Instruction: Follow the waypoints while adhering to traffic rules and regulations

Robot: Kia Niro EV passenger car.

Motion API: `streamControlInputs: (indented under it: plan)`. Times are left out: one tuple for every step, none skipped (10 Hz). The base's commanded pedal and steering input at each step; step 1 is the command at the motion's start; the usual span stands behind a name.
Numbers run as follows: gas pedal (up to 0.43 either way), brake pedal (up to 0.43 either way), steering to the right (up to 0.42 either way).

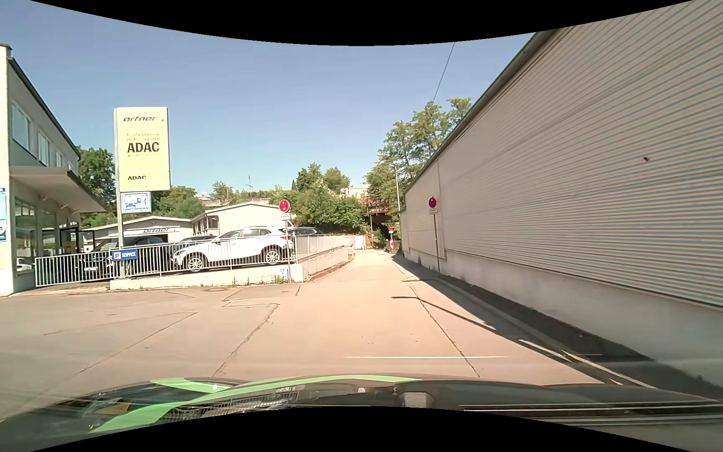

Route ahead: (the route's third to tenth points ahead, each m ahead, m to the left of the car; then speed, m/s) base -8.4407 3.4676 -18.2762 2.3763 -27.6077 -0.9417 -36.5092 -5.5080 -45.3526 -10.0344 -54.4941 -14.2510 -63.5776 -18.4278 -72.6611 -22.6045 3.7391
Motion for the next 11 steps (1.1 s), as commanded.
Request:
streamControlInputs:
  plan:
    - [0.000, 0.000, -0.127]
    - [0.000, 0.000, -0.148]
    - [0.000, 0.000, -0.172]
    - [0.000, 0.000, -0.195]
    - [0.000, 0.000, -0.209]
    - [0.000, 0.000, -0.219]
    - [0.000, 0.000, -0.244]
    - [0.000, 0.000, -0.278]
    - [0.000, 0.000, -0.316]
    - [0.000, 0.000, -0.355]
    - [0.000, 0.000, -0.386]
